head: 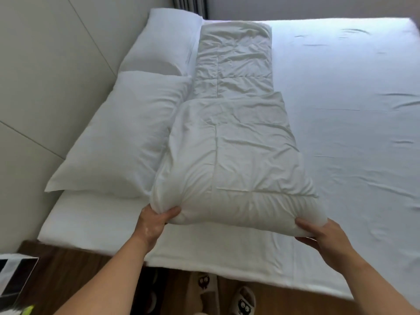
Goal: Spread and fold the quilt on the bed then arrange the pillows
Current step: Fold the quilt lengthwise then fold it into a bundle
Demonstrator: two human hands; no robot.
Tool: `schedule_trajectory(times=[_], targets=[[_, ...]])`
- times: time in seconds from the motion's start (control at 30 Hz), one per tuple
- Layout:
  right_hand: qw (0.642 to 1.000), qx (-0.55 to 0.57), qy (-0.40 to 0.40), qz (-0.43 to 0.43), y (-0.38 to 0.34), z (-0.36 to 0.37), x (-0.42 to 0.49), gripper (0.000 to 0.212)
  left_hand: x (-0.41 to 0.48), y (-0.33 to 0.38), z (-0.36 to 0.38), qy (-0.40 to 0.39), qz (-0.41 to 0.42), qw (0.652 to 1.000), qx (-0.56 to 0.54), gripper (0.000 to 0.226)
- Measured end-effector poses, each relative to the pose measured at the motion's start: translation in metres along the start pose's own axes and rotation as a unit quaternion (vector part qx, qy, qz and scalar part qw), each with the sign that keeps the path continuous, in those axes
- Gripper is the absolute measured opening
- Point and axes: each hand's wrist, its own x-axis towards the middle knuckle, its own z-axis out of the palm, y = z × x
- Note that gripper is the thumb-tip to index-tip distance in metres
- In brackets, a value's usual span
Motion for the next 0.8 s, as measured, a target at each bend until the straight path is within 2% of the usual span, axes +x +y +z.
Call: schedule_trajectory(times=[0.07, 0.17, 0.23, 0.33, 0.4, 0.53, 0.57, 0.67, 0.7, 0.73, 0.8], targets=[[1.000, -0.004, 0.005, 0.000, -0.005, -0.005, -0.042, 0.049, -0.037, 0.006, -0.012, 0.009, 0.005, 1.000, -0.001, 0.095], [0.999, -0.035, 0.010, -0.006, -0.005, -0.011, -0.104, 0.067, -0.090, 0.007, -0.029, 0.011, 0.014, 1.000, 0.005, 0.093], [0.998, -0.052, 0.025, -0.016, -0.005, -0.016, -0.142, 0.069, -0.123, 0.009, -0.040, 0.010, 0.027, 1.000, 0.001, 0.091], [0.996, -0.057, 0.042, -0.048, -0.010, -0.018, -0.196, 0.039, -0.167, 0.023, -0.058, 0.008, 0.054, 0.999, 0.004, 0.083], [0.995, -0.062, 0.044, -0.065, -0.015, -0.017, -0.231, 0.030, -0.194, 0.030, -0.072, -0.001, 0.079, 0.997, 0.008, 0.078], [0.989, -0.101, 0.056, -0.087, -0.016, -0.010, -0.302, 0.063, -0.247, 0.038, -0.102, 0.007, 0.129, 0.991, 0.024, 0.052], [0.988, -0.107, 0.059, -0.092, -0.017, -0.008, -0.321, 0.062, -0.263, 0.039, -0.109, 0.016, 0.140, 0.990, 0.031, 0.046], [0.982, -0.137, 0.057, -0.121, -0.022, -0.005, -0.374, 0.039, -0.310, 0.048, -0.132, 0.024, 0.160, 0.986, 0.042, 0.025], [0.978, -0.152, 0.057, -0.132, -0.024, -0.007, -0.390, 0.035, -0.325, 0.053, -0.139, 0.027, 0.163, 0.985, 0.044, 0.025], [0.974, -0.163, 0.057, -0.143, -0.027, -0.009, -0.404, 0.034, -0.332, 0.053, -0.150, 0.013, 0.173, 0.984, 0.047, 0.036], [0.971, -0.171, 0.050, -0.161, -0.034, -0.013, -0.431, 0.037, -0.346, 0.058, -0.167, 0.003, 0.206, 0.976, 0.070, 0.073]])
